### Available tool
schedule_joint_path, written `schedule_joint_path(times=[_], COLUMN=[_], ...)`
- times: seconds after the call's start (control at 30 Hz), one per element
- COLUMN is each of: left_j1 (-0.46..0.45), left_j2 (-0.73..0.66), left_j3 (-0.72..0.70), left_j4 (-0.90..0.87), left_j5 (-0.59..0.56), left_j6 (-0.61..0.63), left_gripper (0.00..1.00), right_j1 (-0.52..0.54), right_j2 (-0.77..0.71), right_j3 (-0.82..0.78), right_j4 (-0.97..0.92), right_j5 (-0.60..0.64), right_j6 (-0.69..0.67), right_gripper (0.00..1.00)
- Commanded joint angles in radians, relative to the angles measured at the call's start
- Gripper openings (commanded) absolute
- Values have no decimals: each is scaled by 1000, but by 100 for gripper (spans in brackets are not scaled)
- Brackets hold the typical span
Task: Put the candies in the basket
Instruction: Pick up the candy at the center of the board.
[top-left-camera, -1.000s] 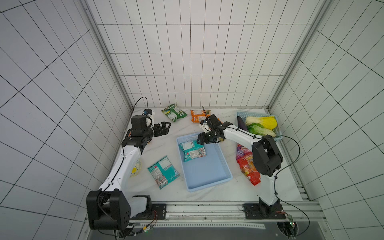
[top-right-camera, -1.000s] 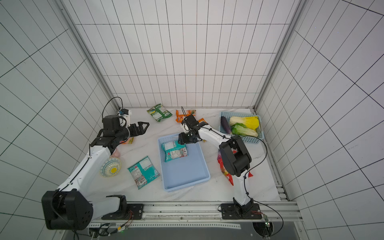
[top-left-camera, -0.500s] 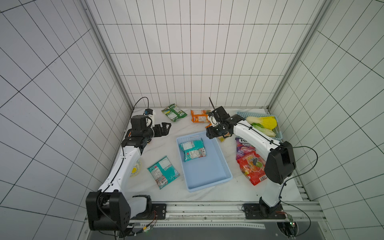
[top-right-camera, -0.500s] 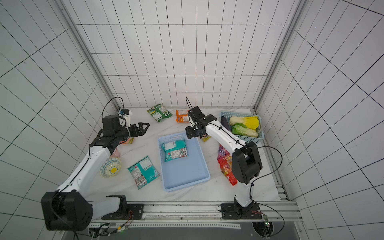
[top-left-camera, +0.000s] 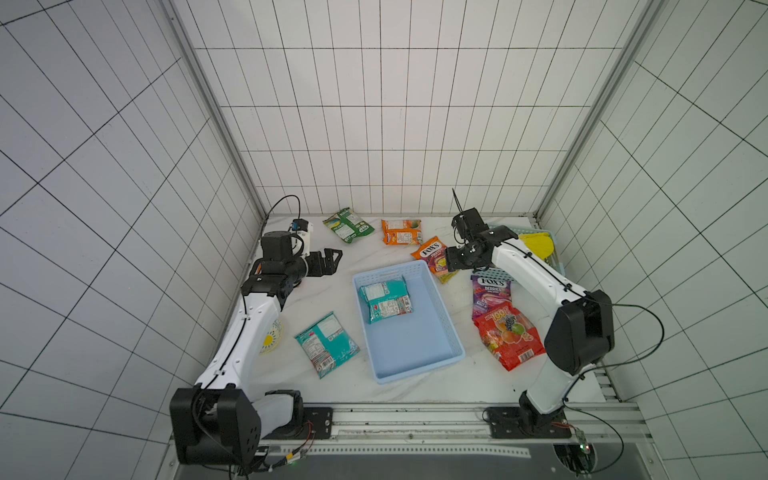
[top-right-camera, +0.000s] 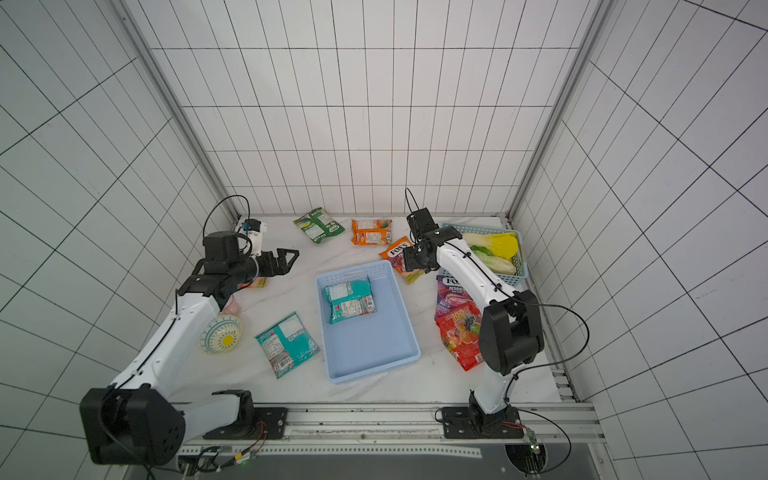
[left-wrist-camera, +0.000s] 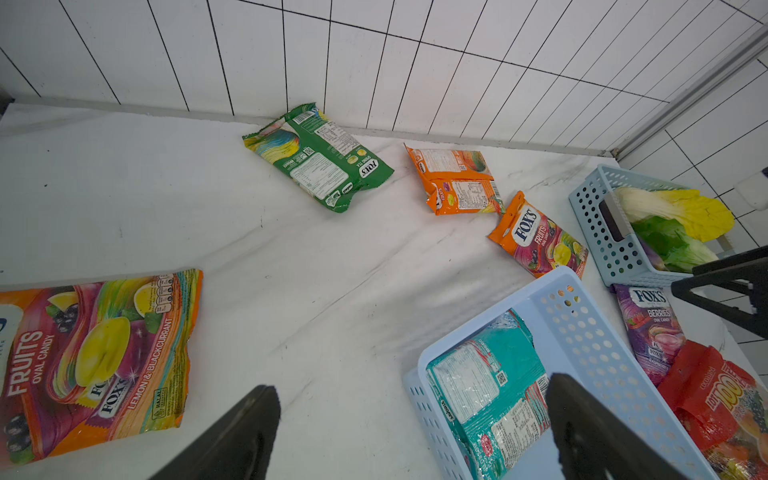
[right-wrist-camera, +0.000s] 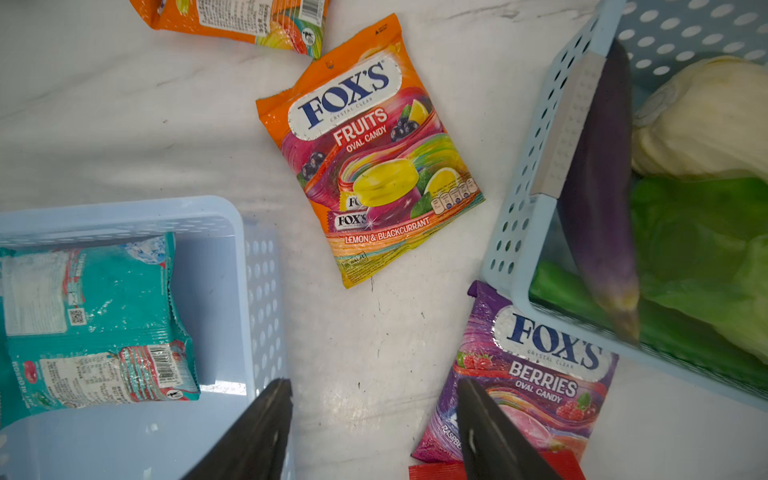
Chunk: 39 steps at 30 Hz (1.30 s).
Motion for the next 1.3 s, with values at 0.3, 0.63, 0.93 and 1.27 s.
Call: schedule_joint_path(times=[0.3,0.63,0.93,1.27], left_j1=[-11,-25,-20,-25], left_j2=[-38,-45,-41,-39], left_j3=[25,17,15,31], left_j4=[-15,-8,-15,-24], left_j5=[-22,-8,7,-28], left_j6=[23,31,49,43], left_gripper=[98,98,98,98], right_j1=[-37,-55,-32,-17], right_j2=[314,523,628,686], right_j3=[384,605,639,628], right_j4=[-127,-200,-215,-222], right_j5=[50,-74,-115,-83], right_j6=[-76,-103,-94,-97], right_gripper=[66,65,64,63])
